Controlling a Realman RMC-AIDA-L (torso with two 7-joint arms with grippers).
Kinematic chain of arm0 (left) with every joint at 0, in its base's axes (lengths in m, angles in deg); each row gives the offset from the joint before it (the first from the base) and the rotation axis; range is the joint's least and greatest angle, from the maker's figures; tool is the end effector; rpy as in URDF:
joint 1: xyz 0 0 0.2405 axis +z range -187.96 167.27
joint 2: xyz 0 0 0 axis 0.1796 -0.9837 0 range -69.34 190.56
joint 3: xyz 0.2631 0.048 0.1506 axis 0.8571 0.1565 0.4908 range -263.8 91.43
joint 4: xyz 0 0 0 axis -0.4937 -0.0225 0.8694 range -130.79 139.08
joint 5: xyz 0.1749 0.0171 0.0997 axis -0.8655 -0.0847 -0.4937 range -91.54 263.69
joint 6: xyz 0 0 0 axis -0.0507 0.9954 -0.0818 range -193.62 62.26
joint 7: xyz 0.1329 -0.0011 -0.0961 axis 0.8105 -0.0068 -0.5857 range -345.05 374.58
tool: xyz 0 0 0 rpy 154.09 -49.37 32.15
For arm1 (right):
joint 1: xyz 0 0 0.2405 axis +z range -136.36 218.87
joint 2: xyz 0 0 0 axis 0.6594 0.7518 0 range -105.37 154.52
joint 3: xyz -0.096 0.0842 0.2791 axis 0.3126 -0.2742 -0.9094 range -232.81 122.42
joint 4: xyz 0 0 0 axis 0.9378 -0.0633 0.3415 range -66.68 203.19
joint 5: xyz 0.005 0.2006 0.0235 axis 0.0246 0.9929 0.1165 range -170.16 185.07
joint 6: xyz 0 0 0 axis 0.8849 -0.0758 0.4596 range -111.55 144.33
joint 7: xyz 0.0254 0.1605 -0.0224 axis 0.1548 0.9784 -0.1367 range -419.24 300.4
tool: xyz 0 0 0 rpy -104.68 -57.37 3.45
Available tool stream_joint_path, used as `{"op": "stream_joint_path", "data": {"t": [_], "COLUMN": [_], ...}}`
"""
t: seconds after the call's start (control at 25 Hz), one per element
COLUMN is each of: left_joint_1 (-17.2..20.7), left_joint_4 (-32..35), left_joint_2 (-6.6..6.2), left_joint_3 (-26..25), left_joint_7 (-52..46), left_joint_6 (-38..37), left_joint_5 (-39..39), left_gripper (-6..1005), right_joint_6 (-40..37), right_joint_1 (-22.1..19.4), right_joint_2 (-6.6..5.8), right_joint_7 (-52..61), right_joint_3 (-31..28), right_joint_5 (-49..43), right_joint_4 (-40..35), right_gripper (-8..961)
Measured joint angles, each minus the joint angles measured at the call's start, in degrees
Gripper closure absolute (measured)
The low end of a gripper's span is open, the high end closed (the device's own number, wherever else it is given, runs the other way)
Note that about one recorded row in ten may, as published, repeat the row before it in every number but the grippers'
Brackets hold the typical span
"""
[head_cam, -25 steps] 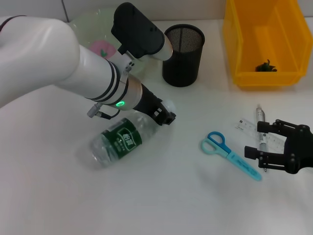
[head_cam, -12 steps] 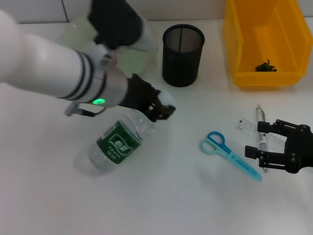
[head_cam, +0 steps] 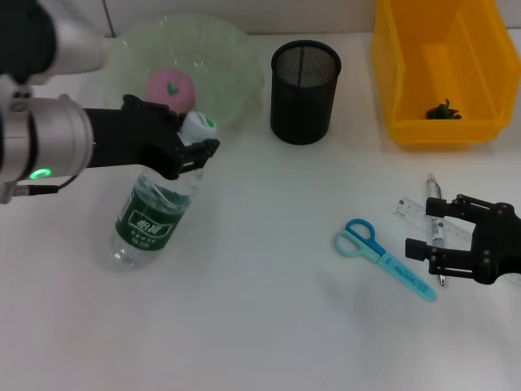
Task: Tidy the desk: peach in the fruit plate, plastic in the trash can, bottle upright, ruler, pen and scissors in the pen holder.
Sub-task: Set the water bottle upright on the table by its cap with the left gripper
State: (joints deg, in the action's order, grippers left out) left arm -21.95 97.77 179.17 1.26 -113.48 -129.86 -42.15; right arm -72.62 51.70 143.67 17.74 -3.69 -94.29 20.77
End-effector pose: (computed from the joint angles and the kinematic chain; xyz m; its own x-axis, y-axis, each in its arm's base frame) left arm -0.2222 0.3351 -0.0323 0.9252 0.3391 0.1702 0.3780 -0.7851 -0.4906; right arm 0.3457 0.2676 -0.0279 0.7569 -0.3710 -0.5380 -0.5472 -0.8099 -0.2113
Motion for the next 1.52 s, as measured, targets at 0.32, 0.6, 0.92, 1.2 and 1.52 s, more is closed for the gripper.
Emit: {"op": "stream_joint_path", "data": {"t": [0.32,0.6,0.92,1.2,1.52], "left_joint_1": [5.21,7.22,7.20,5.46,5.30], "left_joint_4": [-0.04,-1.34,-3.62,-6.25,-5.92], "left_joint_2": [0.07,0.04,0.07,0.00,0.00], "left_joint_3": [-5.08,-8.14,-9.85,-10.51,-10.76], "left_joint_7": [9.67,12.52,16.05,16.58,16.61], "left_joint_6": [0.65,0.88,1.27,1.31,2.45], "left_joint_5": [10.09,13.78,17.43,17.58,17.59], "left_gripper": [526,510,491,475,457], "right_joint_6": [-0.08,-0.13,-0.13,-0.12,-0.13], "right_joint_1": [0.20,0.19,0.64,0.72,0.72], "right_joint_2": [0.00,0.00,0.06,0.09,0.09], "right_joint_7": [0.60,0.70,0.73,1.42,1.50], "right_joint_3": [0.00,0.00,0.00,0.32,0.36], "right_joint_5": [0.01,0.05,0.06,0.06,0.07], "right_joint_4": [-0.58,-0.89,-0.89,-1.35,-1.45], "right_gripper": [112,112,112,112,113]}}
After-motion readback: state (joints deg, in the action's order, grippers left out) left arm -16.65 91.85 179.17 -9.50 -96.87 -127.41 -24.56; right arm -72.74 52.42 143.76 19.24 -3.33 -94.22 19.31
